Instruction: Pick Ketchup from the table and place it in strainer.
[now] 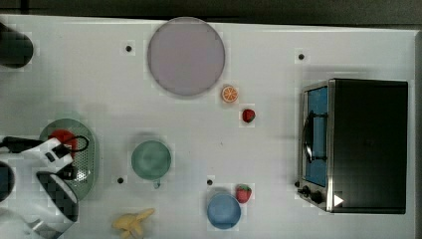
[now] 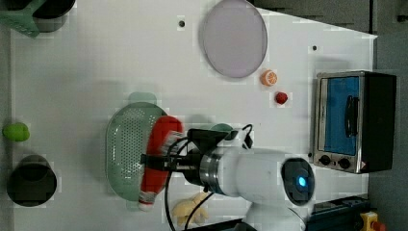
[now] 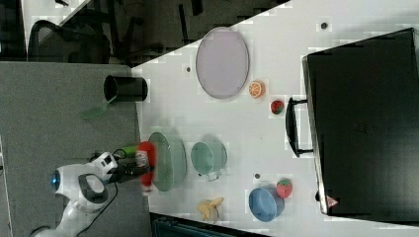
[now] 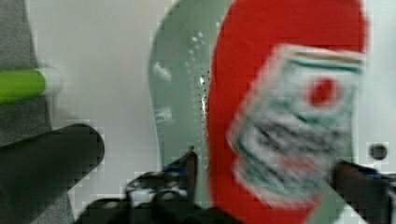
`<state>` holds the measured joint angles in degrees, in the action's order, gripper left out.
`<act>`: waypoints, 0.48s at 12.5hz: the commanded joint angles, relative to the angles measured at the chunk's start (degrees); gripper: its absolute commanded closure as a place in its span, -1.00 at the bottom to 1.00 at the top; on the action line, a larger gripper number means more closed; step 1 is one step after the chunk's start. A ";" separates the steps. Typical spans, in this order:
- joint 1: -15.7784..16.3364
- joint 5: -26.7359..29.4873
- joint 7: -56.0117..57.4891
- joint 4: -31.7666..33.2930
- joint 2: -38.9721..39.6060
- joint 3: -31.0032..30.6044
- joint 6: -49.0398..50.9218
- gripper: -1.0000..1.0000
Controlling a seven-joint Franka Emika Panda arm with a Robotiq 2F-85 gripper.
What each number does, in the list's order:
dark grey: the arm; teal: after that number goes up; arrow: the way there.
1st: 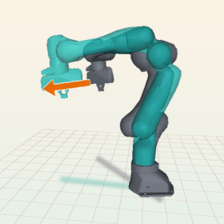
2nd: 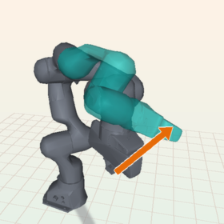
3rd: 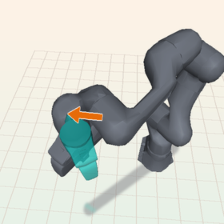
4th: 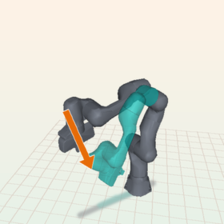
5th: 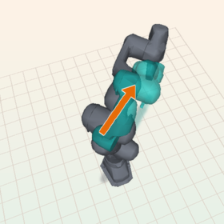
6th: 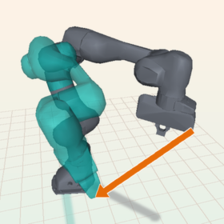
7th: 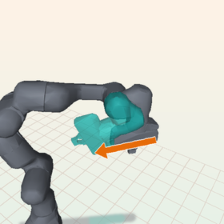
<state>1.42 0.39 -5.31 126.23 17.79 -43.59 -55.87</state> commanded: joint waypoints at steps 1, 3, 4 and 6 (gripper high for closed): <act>-0.80 -0.86 -4.07 -1.26 1.30 0.70 -2.73 -1.00; -1.73 -0.68 -4.21 -1.28 -0.59 0.93 -1.27 -1.00; -2.72 -0.63 -4.21 -1.26 -2.28 1.11 1.18 -1.00; -5.35 -0.63 -4.21 -1.30 -6.83 1.65 9.49 -1.00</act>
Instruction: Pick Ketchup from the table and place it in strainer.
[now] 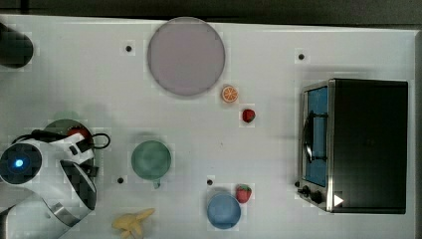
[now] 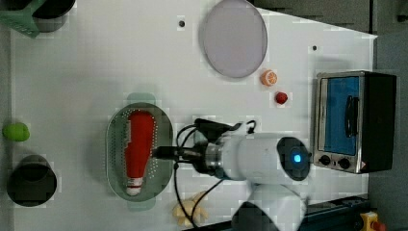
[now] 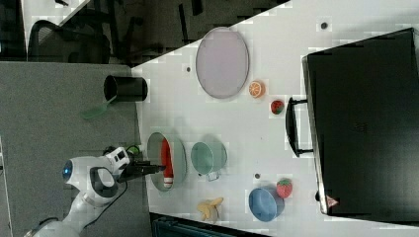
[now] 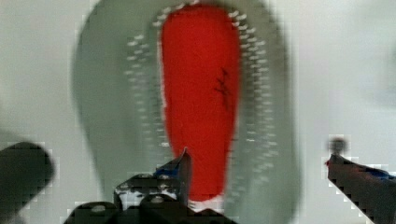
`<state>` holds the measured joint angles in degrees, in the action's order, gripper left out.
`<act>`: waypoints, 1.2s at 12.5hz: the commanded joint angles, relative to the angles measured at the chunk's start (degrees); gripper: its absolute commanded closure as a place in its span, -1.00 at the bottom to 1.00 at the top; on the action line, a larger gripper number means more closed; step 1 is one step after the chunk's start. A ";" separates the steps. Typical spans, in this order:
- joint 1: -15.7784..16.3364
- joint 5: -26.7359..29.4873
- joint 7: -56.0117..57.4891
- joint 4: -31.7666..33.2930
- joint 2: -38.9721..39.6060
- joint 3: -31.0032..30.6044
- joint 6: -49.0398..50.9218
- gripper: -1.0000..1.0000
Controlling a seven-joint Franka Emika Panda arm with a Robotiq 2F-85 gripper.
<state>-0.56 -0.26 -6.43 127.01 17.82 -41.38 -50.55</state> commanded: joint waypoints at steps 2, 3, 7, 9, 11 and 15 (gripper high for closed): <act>-6.72 0.02 -2.94 -2.11 -12.15 0.84 11.28 -1.00; -8.31 0.02 -2.94 -2.11 -15.01 2.16 13.45 -1.00; -12.76 0.02 -2.70 -2.28 -25.94 12.36 19.72 -1.00; -13.28 0.02 -2.70 -2.85 -30.24 18.83 23.93 -1.00; -13.27 0.27 -2.64 -4.61 -32.70 24.21 28.97 -1.00; -13.25 1.75 -2.52 -11.38 -33.27 28.54 39.04 -1.00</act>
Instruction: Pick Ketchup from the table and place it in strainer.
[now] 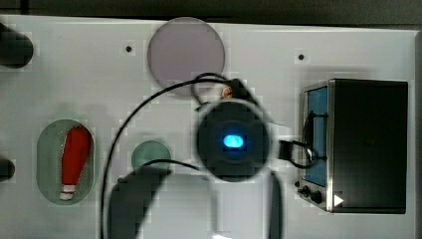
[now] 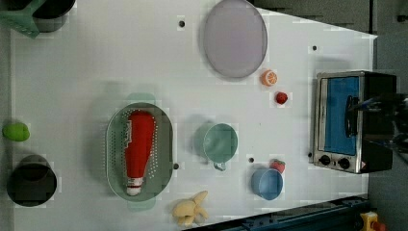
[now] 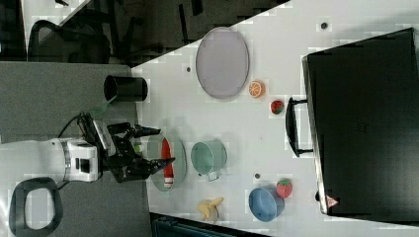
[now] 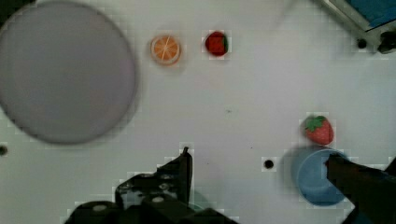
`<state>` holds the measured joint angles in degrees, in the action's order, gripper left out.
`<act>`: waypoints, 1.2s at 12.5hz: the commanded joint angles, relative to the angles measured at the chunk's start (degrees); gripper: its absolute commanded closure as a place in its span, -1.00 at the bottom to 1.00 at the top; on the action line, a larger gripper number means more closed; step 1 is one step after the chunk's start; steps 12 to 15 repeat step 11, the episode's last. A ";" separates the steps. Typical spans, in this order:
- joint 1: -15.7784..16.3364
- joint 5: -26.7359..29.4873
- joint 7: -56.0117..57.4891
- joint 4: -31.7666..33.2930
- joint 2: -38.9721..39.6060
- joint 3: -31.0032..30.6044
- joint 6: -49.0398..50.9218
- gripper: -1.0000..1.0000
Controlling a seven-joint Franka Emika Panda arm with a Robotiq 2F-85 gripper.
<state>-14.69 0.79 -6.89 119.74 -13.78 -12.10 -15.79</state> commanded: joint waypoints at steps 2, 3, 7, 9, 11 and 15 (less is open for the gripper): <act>0.90 1.30 -1.91 -7.65 -1.58 -0.89 10.83 -1.00; 0.88 1.35 -1.90 -8.74 -1.56 -0.81 11.75 -1.00; 0.88 1.67 -0.84 -9.44 -1.56 0.09 11.00 -1.00; 0.89 2.40 -0.18 -9.59 -1.61 0.20 11.65 -1.00; 0.90 4.11 0.14 -9.59 -1.60 0.16 11.86 -1.00; 0.90 4.11 0.14 -9.59 -1.60 0.16 11.86 -1.00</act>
